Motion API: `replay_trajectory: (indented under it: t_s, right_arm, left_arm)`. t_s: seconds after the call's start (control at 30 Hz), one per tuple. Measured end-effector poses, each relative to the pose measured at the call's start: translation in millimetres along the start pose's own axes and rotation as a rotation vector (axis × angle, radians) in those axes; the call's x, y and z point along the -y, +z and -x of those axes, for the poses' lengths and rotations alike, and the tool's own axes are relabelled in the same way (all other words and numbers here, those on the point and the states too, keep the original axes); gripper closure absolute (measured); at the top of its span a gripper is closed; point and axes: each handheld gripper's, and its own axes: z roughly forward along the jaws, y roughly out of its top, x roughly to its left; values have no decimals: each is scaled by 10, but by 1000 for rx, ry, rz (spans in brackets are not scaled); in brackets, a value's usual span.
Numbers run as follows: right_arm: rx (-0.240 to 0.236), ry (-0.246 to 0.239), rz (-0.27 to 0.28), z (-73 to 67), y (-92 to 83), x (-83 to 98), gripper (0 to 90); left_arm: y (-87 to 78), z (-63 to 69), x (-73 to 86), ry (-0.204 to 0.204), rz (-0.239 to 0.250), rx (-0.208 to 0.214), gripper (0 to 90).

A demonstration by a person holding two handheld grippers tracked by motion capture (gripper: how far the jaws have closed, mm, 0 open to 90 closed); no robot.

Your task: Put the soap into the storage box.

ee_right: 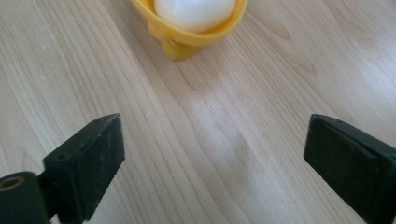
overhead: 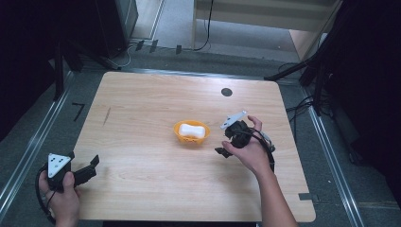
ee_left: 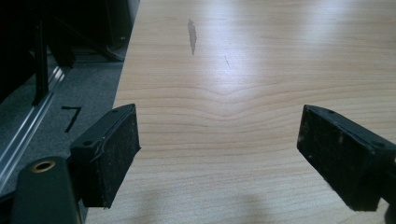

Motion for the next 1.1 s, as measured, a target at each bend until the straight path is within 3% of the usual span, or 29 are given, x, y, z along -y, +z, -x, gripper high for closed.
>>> replay_trajectory:
  t_s: [0.67,1.1]
  right_arm:
    - [68,131,108,-41,-198,671,0]
    - [82,220,186,-72,-352,1089,0]
  left_arm:
    - [1,8,1,6,3,-3,134]
    - [0,19,3,9,4,-3,134]
